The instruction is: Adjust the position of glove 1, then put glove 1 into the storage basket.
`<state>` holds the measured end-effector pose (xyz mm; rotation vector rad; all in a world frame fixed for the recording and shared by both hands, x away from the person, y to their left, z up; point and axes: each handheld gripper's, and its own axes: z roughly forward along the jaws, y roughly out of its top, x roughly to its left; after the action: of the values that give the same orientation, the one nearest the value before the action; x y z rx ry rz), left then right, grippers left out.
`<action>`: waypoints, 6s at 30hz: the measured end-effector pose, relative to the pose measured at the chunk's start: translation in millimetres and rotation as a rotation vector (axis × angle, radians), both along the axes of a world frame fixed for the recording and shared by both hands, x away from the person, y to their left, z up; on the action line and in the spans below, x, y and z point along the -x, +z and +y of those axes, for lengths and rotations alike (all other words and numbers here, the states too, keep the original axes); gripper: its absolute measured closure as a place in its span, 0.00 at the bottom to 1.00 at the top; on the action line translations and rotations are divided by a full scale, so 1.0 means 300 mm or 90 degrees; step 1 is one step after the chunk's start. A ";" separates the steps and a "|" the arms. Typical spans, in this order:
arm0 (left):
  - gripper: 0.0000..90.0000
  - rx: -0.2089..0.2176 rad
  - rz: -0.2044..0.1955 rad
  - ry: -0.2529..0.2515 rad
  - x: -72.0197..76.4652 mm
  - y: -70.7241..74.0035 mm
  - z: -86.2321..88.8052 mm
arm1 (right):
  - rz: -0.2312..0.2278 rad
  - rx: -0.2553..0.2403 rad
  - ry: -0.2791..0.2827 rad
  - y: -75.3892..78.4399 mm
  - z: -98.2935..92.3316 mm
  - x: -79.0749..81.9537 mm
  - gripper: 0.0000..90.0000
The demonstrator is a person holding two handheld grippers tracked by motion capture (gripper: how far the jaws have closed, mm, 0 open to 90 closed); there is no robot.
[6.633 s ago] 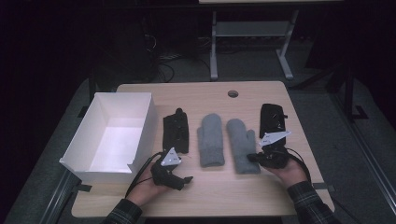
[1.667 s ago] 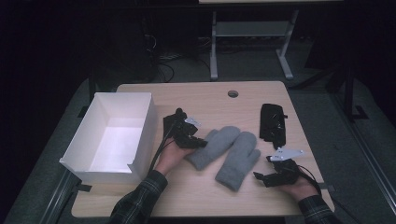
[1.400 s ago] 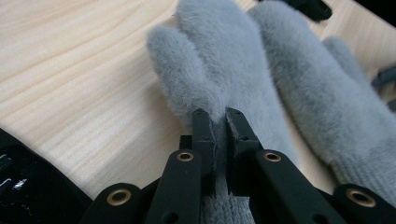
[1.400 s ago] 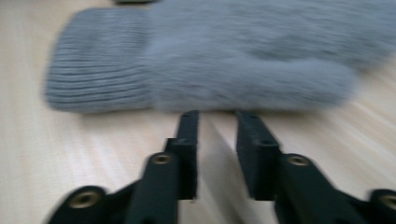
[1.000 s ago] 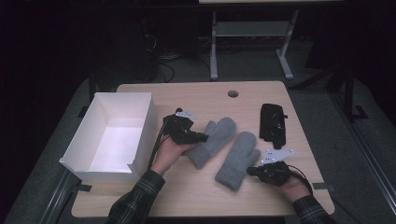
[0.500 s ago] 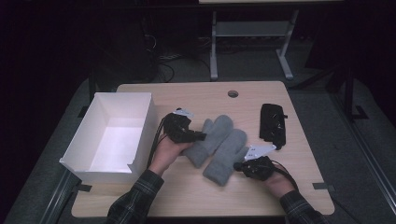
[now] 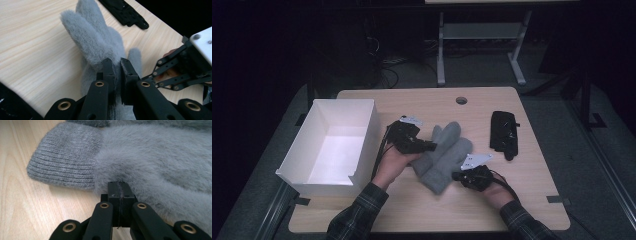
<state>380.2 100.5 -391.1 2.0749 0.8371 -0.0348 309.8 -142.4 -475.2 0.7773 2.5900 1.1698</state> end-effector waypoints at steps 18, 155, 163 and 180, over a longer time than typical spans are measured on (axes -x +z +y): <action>0.89 -0.011 0.027 -0.051 0.050 -0.022 -0.127 | 0.001 -0.004 -0.006 0.001 0.002 0.001 1.00; 0.15 -0.128 0.018 -0.085 0.053 -0.234 -0.104 | 0.003 0.008 -0.102 -0.021 -0.315 0.049 0.22; 0.54 -0.094 0.052 -0.133 0.054 -0.231 -0.102 | 0.003 0.009 -0.102 -0.021 -0.314 0.048 0.22; 0.78 -0.082 0.062 -0.150 0.055 -0.163 -0.088 | 0.007 0.012 -0.103 -0.021 -0.312 0.046 0.18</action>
<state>363.8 74.1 -440.1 2.2998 0.6630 -0.2155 296.0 -235.9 -481.4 0.9713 2.4883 1.0956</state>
